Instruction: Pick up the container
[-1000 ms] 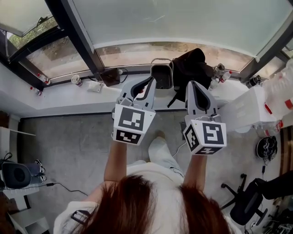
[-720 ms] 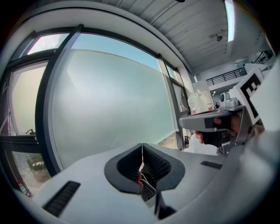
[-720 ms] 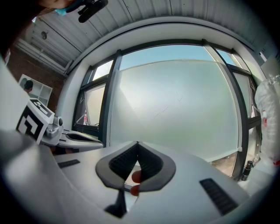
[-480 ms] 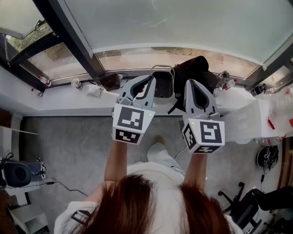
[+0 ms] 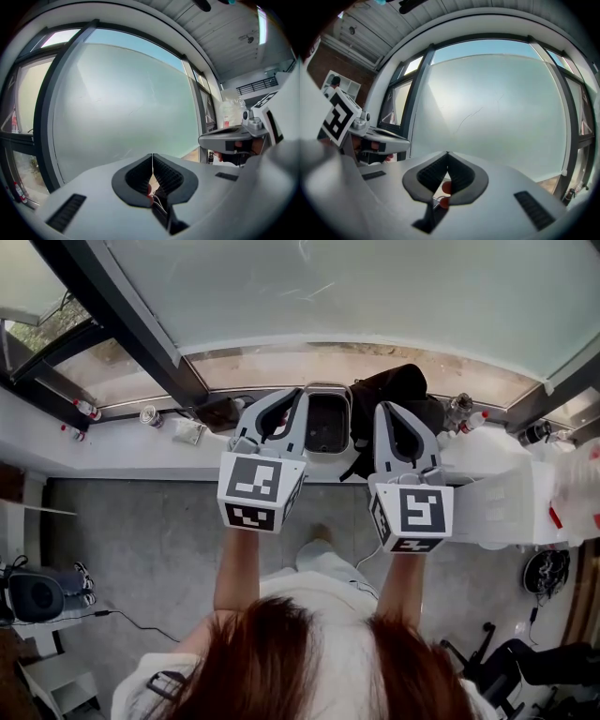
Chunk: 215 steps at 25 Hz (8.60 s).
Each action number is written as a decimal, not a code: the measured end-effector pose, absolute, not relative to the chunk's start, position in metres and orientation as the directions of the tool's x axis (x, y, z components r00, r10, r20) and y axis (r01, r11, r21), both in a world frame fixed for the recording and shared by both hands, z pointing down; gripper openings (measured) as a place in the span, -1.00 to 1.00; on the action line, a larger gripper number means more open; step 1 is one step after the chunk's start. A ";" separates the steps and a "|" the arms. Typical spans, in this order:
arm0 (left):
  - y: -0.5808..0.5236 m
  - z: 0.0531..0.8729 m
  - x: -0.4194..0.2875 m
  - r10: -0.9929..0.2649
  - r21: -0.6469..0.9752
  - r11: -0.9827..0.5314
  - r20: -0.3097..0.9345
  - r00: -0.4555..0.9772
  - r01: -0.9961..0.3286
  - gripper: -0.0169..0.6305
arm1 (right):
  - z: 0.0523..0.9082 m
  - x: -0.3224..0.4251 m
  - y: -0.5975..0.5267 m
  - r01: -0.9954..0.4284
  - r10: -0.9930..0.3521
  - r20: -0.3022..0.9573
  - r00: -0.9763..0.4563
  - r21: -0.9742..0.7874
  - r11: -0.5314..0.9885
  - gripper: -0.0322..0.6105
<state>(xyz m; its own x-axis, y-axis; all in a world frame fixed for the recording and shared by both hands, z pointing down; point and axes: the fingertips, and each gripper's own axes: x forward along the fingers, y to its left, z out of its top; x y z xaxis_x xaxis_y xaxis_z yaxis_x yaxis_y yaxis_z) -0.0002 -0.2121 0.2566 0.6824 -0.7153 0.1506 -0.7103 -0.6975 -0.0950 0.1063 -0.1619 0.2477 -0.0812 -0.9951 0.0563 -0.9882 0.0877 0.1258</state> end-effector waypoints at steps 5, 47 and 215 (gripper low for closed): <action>-0.229 0.263 0.016 -0.730 -0.122 -0.683 0.159 0.665 -0.721 -0.89 | 0.258 0.124 -0.185 -0.982 -0.991 0.076 -0.106 0.151 0.117 -0.82; -0.371 0.392 0.038 -0.685 -0.088 -0.694 0.389 0.616 -0.715 -0.88 | 0.383 0.151 -0.334 -0.963 -0.934 0.340 -0.111 0.196 0.185 -0.81; -0.307 0.529 0.037 -0.702 -0.313 -0.678 0.544 0.460 -0.666 -0.72 | 0.520 0.157 -0.277 -0.777 -0.888 0.435 0.150 0.607 0.166 -0.68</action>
<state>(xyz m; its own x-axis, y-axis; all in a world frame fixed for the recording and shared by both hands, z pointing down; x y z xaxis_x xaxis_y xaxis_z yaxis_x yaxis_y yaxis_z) 0.0374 -0.3074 0.5293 0.4596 -0.7024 0.5435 -0.6655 -0.6776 -0.3130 0.1567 -0.2766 0.5202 0.1495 -0.8881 0.4346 -0.7774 0.1660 0.6067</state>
